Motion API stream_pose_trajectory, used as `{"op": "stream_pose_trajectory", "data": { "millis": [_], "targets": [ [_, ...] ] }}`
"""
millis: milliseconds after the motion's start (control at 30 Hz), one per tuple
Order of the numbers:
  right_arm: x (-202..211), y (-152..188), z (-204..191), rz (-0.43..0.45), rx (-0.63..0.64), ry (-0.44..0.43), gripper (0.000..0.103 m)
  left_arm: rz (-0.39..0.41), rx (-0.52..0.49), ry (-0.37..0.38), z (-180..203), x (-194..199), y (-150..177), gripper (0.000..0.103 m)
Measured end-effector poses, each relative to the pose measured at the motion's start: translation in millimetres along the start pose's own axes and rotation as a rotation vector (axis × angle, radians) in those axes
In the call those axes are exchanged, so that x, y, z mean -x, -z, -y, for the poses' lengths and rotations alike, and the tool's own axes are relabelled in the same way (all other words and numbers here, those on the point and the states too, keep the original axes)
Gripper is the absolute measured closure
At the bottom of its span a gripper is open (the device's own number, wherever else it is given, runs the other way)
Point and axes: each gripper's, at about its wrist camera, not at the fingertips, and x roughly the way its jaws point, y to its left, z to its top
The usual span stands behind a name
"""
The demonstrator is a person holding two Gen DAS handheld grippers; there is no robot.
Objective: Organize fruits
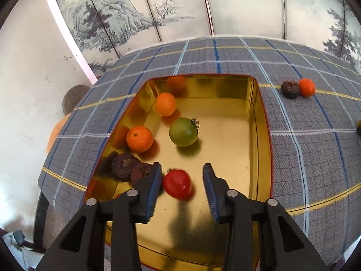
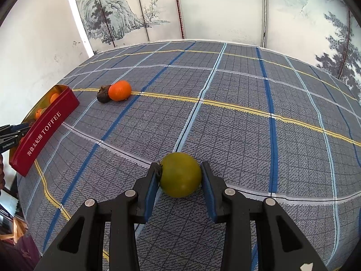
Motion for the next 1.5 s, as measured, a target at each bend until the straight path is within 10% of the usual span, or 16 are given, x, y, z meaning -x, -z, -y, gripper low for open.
{"op": "stream_pose_trajectory", "data": {
  "millis": [100,900,1500],
  "targets": [
    [0,0,-1,0.000,0.001,0.001,0.068,0.030,0.000,-0.006,-1,6,-1,0.040],
    [16,2,-18,0.035,0.004,-0.033,0.068,0.129,0.068,0.191,-12,61,23,0.040],
    [23,-78,-222,0.117,0.303,-0.359,0.068,0.126,0.167,0.136,-60,70,43,0.040]
  ]
}}
